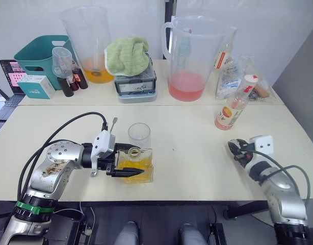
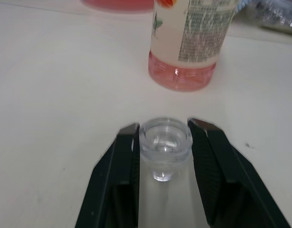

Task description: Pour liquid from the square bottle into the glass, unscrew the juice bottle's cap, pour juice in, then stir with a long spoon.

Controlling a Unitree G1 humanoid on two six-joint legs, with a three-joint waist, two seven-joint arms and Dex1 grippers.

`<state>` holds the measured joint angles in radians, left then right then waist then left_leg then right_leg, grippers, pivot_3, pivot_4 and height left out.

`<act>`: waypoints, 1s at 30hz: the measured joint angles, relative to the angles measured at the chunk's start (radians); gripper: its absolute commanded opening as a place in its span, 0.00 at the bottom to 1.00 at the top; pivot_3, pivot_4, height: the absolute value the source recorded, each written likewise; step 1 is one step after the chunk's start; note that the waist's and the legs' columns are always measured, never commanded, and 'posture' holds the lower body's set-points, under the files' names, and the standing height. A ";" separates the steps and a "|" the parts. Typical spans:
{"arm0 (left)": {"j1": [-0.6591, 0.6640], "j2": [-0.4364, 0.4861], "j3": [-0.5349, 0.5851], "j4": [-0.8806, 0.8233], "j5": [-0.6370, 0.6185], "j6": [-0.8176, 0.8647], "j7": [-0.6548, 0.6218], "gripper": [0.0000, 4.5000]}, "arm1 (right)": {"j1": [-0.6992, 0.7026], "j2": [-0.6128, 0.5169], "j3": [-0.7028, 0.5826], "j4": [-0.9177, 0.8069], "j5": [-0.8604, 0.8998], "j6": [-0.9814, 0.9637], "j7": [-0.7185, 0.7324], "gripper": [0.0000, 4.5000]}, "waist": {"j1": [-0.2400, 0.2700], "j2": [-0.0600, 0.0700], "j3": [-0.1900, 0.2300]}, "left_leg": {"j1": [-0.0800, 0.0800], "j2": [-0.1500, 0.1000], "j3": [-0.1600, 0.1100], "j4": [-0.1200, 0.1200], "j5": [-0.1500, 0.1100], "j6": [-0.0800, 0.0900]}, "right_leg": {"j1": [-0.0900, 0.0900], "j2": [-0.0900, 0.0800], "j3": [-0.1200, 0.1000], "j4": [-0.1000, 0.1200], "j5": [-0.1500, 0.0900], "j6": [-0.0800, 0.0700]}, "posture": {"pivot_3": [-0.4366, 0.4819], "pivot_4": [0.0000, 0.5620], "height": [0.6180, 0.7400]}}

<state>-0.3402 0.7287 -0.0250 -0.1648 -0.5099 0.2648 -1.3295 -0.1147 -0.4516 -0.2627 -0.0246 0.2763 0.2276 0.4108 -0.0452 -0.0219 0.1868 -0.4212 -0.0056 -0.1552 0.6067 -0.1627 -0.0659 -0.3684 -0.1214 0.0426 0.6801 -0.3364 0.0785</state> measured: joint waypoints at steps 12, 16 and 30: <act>-0.007 0.000 -0.008 0.009 0.002 0.002 0.002 0.63 | -0.010 0.002 -0.004 0.034 0.022 0.001 0.012 0.23 | 0.000 0.000 0.000 | 0.006 0.000 0.000 -0.001 0.000 0.000 | 0.006 0.000 0.000 -0.001 0.000 0.000 | 0.48 0.27 1.00; -0.007 0.000 -0.010 0.009 0.002 0.002 0.005 0.63 | -0.018 -0.001 -0.009 0.026 0.030 0.038 0.011 0.23 | 0.001 0.000 0.000 | 0.007 0.000 0.000 -0.001 0.000 0.000 | 0.008 0.000 0.000 -0.002 0.000 0.000 | 0.48 0.27 1.00; -0.007 0.000 -0.012 0.009 0.001 0.002 0.007 0.63 | -0.022 -0.007 -0.015 0.001 0.033 0.084 0.008 0.23 | 0.001 0.000 0.000 | 0.007 0.000 0.000 -0.001 0.000 0.000 | 0.009 0.000 -0.001 -0.002 0.000 0.000 | 0.48 0.27 1.00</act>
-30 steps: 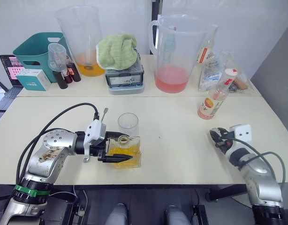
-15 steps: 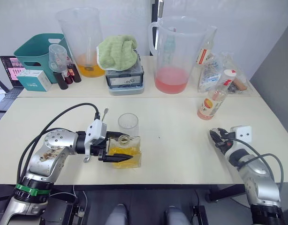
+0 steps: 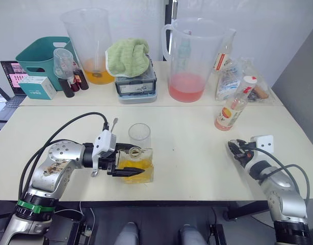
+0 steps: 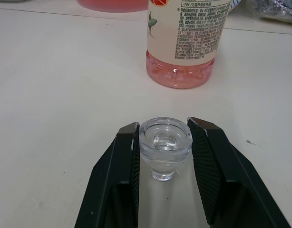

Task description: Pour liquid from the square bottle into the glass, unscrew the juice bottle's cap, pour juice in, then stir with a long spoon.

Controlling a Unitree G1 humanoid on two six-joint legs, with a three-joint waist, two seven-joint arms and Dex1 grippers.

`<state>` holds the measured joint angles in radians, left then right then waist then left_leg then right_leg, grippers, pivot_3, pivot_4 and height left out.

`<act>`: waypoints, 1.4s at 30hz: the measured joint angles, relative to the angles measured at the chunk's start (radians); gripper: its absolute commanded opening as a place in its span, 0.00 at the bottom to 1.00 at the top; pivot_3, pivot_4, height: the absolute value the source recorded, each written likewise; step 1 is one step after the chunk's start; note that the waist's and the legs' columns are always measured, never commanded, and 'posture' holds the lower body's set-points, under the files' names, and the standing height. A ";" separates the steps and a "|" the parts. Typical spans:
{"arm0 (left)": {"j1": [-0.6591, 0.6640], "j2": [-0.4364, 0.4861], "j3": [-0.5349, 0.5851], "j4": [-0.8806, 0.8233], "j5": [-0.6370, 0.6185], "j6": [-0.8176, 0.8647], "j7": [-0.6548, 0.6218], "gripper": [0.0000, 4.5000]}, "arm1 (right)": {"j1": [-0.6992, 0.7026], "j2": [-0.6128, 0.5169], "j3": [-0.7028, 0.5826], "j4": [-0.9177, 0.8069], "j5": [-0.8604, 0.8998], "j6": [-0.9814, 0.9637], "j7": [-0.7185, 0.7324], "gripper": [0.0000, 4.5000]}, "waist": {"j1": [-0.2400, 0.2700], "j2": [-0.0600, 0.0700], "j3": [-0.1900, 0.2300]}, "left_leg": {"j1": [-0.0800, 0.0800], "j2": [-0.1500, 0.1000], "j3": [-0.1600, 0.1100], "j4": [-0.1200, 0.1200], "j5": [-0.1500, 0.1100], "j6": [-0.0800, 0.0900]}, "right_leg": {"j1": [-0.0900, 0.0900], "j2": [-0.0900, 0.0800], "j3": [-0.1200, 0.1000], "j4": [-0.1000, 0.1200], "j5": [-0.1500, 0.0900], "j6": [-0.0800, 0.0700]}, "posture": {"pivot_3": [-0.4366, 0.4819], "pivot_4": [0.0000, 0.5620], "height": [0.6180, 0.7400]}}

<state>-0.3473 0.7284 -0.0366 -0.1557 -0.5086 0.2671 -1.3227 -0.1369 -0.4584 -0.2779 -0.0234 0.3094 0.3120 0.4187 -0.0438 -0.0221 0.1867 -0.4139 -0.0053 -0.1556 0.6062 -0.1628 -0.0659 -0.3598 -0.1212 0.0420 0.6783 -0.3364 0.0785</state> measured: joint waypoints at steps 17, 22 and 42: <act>-0.006 0.000 0.000 -0.005 -0.002 0.020 0.004 0.63 | 0.013 0.014 -0.002 -0.023 -0.015 -0.090 -0.002 1.00 | 0.000 0.001 0.001 | 0.000 0.000 0.000 0.000 0.000 0.000 | 0.000 0.000 0.000 0.000 0.000 0.000 | 0.48 0.27 1.00; 0.010 0.012 0.017 -0.027 -0.009 0.042 0.016 0.63 | 0.030 -0.023 0.006 -0.164 -0.006 -0.065 0.037 1.00 | -0.002 0.002 0.002 | -0.001 0.000 0.000 -0.001 0.000 0.000 | -0.001 0.000 0.000 0.000 0.000 0.000 | 0.48 0.27 1.00; 0.213 0.263 0.384 -0.160 -0.159 0.233 0.059 0.63 | -0.087 -0.077 0.317 -0.604 0.219 0.321 0.132 1.00 | -0.001 0.001 0.003 | -0.002 0.004 0.000 -0.004 0.000 0.000 | -0.006 0.003 0.001 0.000 -0.001 -0.001 | 0.48 0.27 1.00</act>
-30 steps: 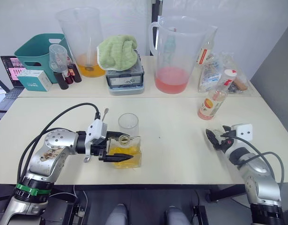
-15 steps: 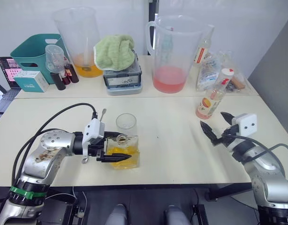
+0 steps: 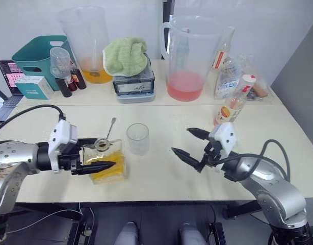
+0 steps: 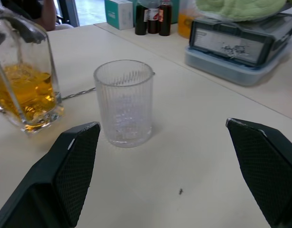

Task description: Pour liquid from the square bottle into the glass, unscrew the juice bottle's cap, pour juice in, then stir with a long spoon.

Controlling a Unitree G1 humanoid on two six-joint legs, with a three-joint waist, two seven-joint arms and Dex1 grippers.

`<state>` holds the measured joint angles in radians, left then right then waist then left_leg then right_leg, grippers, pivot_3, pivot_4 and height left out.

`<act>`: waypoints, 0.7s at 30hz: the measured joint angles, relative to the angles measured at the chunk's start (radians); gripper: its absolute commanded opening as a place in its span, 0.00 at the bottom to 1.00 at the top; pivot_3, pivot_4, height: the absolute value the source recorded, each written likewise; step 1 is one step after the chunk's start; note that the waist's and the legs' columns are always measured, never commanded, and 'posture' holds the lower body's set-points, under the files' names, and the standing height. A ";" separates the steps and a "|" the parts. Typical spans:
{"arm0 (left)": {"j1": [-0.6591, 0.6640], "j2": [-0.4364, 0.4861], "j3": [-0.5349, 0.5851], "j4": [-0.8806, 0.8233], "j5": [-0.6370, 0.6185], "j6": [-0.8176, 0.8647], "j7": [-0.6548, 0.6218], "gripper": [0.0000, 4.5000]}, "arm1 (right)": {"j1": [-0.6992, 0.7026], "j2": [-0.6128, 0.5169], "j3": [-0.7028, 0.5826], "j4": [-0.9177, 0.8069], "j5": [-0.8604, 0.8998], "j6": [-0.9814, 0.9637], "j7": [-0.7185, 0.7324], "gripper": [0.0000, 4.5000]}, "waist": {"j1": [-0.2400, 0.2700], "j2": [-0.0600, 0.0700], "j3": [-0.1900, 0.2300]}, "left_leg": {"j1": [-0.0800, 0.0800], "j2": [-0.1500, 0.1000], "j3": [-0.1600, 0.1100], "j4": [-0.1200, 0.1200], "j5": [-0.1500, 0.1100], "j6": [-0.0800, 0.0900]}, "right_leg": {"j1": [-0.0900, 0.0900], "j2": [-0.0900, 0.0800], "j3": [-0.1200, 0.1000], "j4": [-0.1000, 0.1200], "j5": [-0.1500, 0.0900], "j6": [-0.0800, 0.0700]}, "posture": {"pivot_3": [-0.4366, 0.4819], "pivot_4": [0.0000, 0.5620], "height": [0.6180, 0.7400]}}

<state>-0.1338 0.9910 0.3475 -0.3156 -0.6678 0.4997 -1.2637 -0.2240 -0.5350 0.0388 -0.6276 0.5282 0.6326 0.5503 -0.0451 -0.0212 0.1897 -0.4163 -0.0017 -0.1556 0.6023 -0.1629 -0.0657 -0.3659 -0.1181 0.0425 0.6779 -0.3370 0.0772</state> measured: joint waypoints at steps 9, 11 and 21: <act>-0.179 0.038 -0.034 0.282 0.165 -0.194 -0.019 0.63 | -0.037 0.034 0.090 0.001 -0.004 0.034 -0.007 1.00 | 0.002 -0.002 0.001 | -0.001 0.002 -0.001 -0.003 0.000 0.000 | -0.003 0.002 0.000 0.000 0.001 -0.002 | 0.48 0.27 1.00; -0.252 0.003 -0.076 0.346 0.227 -0.259 0.021 0.63 | -0.044 0.039 0.095 -0.001 -0.004 0.035 -0.010 1.00 | 0.005 -0.002 0.001 | -0.002 0.002 -0.001 -0.003 0.000 0.000 | -0.003 0.003 0.000 0.001 0.001 -0.002 | 0.48 0.27 1.00; -0.484 -0.182 -0.285 0.575 0.481 -0.556 0.179 0.63 | -0.046 0.058 0.113 -0.021 -0.006 0.035 -0.038 1.00 | -0.006 -0.003 0.001 | -0.008 0.001 -0.004 0.002 0.000 -0.001 | -0.007 0.004 -0.001 0.002 0.001 -0.002 | 0.48 0.27 1.00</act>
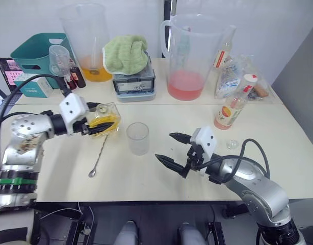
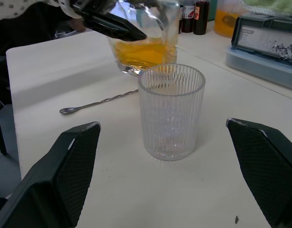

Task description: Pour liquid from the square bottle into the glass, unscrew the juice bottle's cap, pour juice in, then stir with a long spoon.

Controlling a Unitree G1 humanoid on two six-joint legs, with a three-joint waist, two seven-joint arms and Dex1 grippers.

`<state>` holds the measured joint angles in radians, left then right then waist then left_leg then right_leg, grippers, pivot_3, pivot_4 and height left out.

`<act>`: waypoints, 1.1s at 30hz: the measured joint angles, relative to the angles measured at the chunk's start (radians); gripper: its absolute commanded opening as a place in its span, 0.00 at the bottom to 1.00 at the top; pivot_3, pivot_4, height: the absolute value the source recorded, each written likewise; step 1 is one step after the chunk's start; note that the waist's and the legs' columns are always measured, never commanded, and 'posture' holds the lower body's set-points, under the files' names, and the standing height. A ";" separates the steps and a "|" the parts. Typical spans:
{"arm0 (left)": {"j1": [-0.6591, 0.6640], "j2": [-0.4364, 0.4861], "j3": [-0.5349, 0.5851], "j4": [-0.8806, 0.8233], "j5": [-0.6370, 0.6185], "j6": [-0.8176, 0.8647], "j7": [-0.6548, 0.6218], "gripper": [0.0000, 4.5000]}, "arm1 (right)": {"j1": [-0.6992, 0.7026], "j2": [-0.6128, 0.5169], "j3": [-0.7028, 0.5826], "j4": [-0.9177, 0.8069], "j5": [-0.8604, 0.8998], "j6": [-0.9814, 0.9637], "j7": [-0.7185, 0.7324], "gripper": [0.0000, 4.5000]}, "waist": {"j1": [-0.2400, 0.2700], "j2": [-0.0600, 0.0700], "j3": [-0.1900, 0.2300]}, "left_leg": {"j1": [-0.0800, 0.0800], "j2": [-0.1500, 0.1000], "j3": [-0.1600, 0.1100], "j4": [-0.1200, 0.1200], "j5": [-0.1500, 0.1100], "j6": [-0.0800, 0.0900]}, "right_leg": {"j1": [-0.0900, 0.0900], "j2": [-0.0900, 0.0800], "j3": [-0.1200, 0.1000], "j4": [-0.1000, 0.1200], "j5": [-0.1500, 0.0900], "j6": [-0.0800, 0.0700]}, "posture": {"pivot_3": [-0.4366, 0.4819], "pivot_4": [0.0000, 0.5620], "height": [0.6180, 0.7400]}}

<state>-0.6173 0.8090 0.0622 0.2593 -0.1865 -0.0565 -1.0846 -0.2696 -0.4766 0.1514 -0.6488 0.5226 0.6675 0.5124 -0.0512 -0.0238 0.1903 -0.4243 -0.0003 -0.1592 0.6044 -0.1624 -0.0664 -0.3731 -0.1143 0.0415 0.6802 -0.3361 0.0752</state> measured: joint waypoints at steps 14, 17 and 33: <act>-0.131 -0.101 -0.064 0.219 0.166 -0.363 0.150 0.63 | 0.006 0.014 -0.001 -0.018 -0.010 0.010 -0.046 1.00 | -0.018 0.000 0.000 | -0.001 0.000 -0.001 0.001 0.000 0.000 | 0.000 0.001 0.000 0.001 0.000 0.000 | 0.48 0.27 1.00; -0.138 -0.105 -0.080 0.249 0.204 -0.428 0.182 0.63 | 0.007 0.015 -0.001 -0.018 -0.010 0.013 -0.057 1.00 | -0.018 0.000 0.000 | -0.001 0.000 -0.001 0.001 0.000 0.000 | 0.000 0.001 0.000 0.001 0.000 0.000 | 0.48 0.27 1.00; -0.149 -0.111 -0.135 0.348 0.369 -0.702 0.341 0.63 | 0.006 0.021 -0.009 -0.019 0.003 0.021 -0.068 1.00 | -0.018 0.000 0.000 | -0.001 0.000 -0.001 0.001 0.000 0.000 | 0.000 0.001 0.000 0.001 0.000 0.000 | 0.48 0.27 1.00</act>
<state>-0.7665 0.6980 -0.0732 0.6073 0.1827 -0.7580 -0.7440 -0.2636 -0.4558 0.1426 -0.6678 0.5252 0.6882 0.4449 -0.0692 -0.0241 0.1902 -0.4251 -0.0007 -0.1607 0.6058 -0.1622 -0.0664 -0.3734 -0.1138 0.0412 0.6817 -0.3361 0.0752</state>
